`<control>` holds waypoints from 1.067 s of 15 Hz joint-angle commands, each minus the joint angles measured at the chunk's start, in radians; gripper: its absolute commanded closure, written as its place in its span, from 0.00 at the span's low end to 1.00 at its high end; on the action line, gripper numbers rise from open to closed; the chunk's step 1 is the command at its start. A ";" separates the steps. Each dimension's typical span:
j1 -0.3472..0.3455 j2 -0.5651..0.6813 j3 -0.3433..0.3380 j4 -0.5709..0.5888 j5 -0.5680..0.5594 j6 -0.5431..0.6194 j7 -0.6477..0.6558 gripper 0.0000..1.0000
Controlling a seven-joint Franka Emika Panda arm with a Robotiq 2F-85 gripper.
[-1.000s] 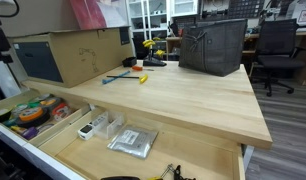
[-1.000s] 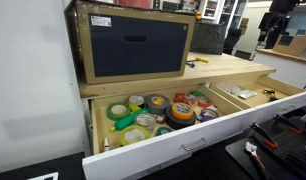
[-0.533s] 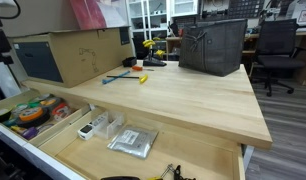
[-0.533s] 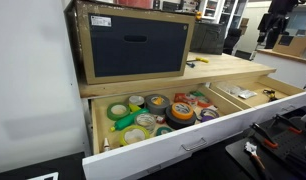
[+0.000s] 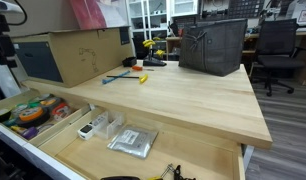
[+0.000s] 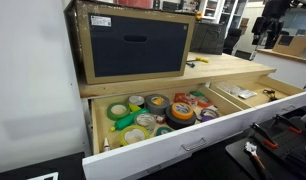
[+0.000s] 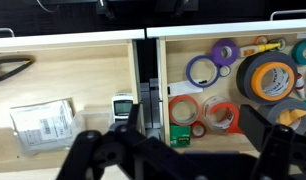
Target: Remove the orange tape from the drawer
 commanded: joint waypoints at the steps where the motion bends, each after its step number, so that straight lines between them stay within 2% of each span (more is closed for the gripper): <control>1: -0.010 0.012 0.045 -0.023 0.001 0.052 0.089 0.00; 8: 0.018 0.057 0.135 -0.065 0.005 0.123 0.212 0.00; 11: 0.025 0.144 0.175 -0.012 -0.010 0.144 0.253 0.00; 16: 0.036 0.366 0.212 0.164 -0.072 0.135 0.262 0.00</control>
